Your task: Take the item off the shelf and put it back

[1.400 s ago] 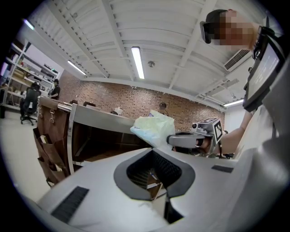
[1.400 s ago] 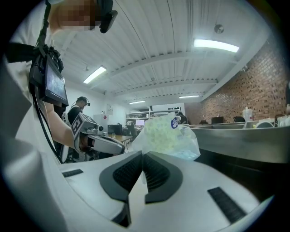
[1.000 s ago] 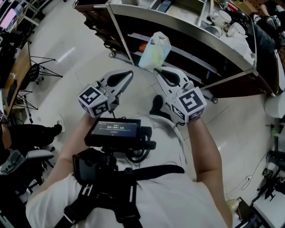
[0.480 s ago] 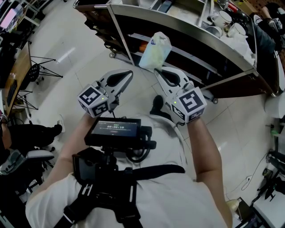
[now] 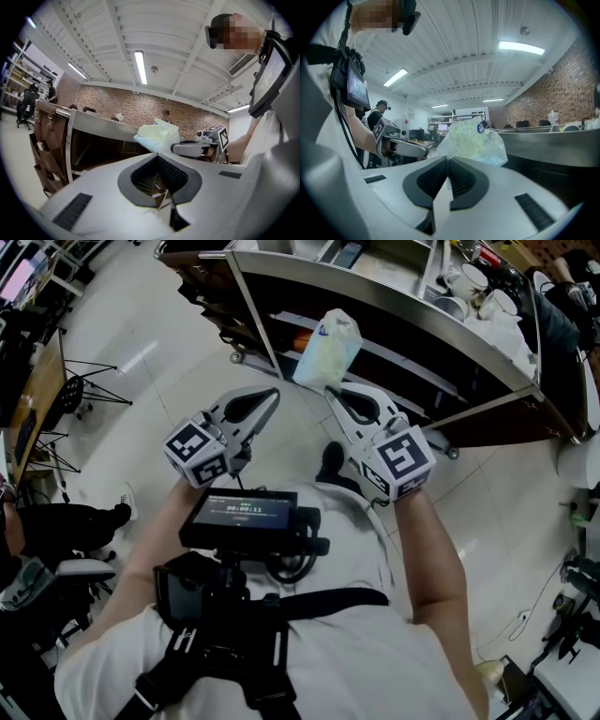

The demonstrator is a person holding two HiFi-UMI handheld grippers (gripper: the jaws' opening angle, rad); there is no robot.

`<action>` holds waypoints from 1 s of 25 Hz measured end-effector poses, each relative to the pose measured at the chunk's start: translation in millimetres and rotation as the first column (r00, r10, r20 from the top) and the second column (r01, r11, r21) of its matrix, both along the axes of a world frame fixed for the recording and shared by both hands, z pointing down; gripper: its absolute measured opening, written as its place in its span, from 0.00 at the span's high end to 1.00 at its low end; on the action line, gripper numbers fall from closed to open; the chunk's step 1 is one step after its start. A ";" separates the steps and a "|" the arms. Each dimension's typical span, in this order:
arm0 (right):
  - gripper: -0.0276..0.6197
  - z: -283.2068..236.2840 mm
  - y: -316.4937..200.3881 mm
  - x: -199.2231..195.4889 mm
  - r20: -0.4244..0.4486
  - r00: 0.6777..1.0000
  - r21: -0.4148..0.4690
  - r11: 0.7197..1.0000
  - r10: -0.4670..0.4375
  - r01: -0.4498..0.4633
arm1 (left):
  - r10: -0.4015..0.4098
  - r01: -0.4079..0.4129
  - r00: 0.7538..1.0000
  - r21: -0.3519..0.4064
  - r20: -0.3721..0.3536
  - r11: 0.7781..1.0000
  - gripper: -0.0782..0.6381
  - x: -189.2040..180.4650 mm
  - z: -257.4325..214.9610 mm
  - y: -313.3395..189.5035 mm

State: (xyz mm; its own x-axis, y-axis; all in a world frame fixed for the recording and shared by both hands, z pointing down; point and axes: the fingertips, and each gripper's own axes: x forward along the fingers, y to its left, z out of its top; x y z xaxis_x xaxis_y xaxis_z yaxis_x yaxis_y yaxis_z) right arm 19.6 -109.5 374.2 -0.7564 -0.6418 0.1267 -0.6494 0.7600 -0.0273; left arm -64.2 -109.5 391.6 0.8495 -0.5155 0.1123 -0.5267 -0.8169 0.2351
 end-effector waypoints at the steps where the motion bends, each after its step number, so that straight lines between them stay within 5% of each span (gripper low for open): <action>1: 0.94 0.0 0.1 -0.3 0.000 1.000 0.000 1.000 0.000 0.000 | -0.002 0.002 1.000 -0.002 -0.002 1.000 0.88 -0.3 -0.1 -0.2; 25: 0.94 2.0 3.4 4.1 0.000 1.000 -0.002 1.000 0.013 -0.013 | 0.012 -0.011 1.000 -0.013 0.012 1.000 0.88 3.6 5.4 1.4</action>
State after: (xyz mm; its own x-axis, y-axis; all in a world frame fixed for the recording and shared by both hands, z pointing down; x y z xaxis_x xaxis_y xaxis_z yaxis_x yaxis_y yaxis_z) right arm 23.7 -106.2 376.2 -0.7481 -0.6510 0.1284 -0.6590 0.7516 -0.0288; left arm -60.6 -108.1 397.0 0.8539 -0.5041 0.1296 -0.5203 -0.8198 0.2393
